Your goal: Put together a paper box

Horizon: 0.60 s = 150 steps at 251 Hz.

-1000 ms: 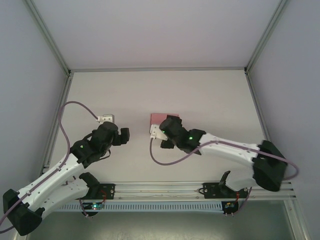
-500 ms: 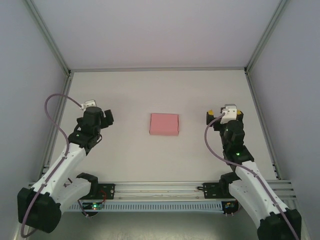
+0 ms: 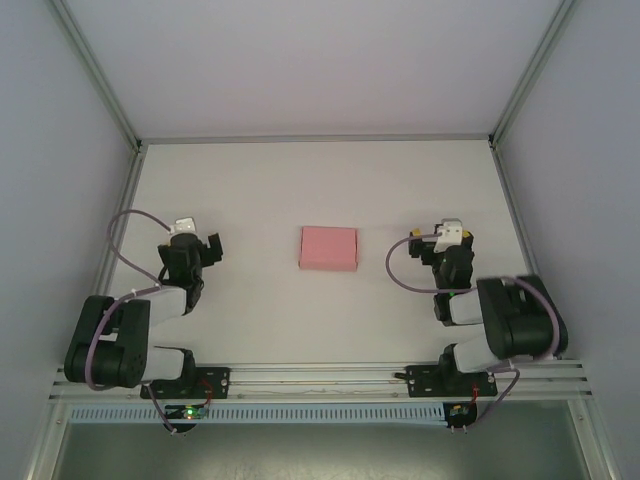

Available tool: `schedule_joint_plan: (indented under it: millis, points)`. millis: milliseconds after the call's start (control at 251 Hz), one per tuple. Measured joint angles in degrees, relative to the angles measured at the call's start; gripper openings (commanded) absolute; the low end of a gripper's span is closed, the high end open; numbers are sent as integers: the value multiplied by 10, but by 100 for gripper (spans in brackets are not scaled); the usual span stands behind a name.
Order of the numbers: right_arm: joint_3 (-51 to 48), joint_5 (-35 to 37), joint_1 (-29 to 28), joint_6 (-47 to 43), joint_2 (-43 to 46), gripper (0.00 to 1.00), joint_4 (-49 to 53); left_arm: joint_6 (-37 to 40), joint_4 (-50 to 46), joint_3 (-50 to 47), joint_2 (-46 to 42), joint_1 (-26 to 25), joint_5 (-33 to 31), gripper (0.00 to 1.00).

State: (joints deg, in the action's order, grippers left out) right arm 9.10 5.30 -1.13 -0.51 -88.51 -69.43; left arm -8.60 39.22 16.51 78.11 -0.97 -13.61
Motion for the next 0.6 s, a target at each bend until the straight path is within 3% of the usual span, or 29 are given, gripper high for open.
schedule_joint_plan:
  millis: [124, 283, 599]
  points:
    - [52, 0, 11, 10, 5, 99, 78, 8, 117, -10, 93, 25, 48, 100]
    - [95, -16, 9, 13, 9, 99, 76, 25, 111, 37, 120, 28, 101, 100]
    - [95, -16, 9, 12, 9, 99, 97, 37, 113, 51, 118, 28, 121, 100]
